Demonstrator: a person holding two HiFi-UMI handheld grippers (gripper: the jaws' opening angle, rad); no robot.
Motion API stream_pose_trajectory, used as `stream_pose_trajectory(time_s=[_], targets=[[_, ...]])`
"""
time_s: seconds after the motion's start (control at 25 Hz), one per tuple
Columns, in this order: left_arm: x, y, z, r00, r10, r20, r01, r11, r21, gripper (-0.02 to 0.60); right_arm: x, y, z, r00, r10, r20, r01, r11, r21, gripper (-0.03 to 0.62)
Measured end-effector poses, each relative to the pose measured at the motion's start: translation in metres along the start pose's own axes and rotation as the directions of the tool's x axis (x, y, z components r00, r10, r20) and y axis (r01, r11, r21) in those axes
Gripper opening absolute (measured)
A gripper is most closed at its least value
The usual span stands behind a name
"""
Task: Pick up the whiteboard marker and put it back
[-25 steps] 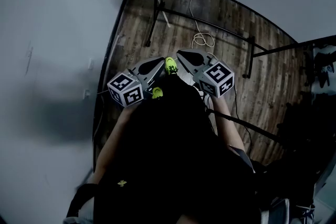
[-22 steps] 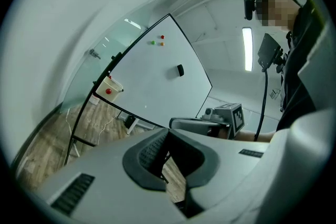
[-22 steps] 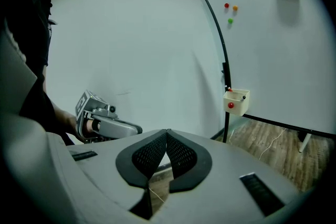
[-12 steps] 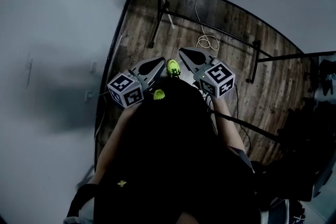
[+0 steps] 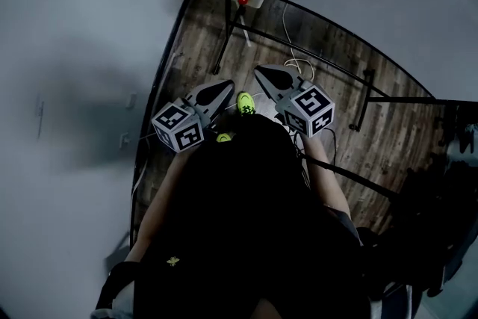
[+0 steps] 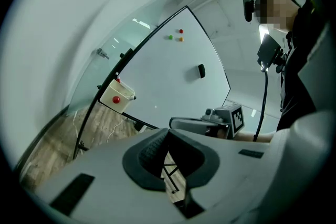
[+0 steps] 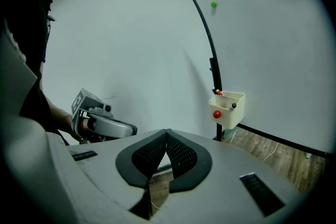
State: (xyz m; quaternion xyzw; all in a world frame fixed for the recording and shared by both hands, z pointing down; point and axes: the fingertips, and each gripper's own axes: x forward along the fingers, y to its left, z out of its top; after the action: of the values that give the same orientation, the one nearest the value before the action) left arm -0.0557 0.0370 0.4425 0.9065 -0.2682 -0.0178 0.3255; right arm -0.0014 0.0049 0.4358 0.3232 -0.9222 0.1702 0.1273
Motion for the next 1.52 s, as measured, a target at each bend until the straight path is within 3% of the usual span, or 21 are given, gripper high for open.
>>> stream_pose_trajectory(time_s=[0.4, 0.72, 0.96, 1.52], targets=[[0.042, 0.029, 0.022, 0.997, 0.079, 0.025, -0.079, 0.997, -0.016, 0.02, 0.011, -0.059, 0.018, 0.998, 0.06, -0.006, -0.06, 0.998, -0.027, 0.002], [0.067, 0.055, 0.064, 0.981, 0.155, 0.113, -0.16, 0.987, 0.03, 0.02, 0.023, -0.093, 0.028, 0.995, 0.101, 0.012, -0.1, 0.994, -0.048, 0.002], [0.091, 0.073, 0.091, 0.974, 0.169, 0.153, -0.18, 0.982, 0.057, 0.02, 0.033, -0.126, 0.033, 0.996, 0.085, 0.01, -0.084, 0.993, -0.084, 0.002], [0.102, 0.081, 0.086, 0.971, 0.19, 0.148, -0.195, 0.98, 0.023, 0.02, 0.052, -0.149, 0.037, 0.997, 0.073, -0.009, -0.073, 0.99, -0.12, 0.034]])
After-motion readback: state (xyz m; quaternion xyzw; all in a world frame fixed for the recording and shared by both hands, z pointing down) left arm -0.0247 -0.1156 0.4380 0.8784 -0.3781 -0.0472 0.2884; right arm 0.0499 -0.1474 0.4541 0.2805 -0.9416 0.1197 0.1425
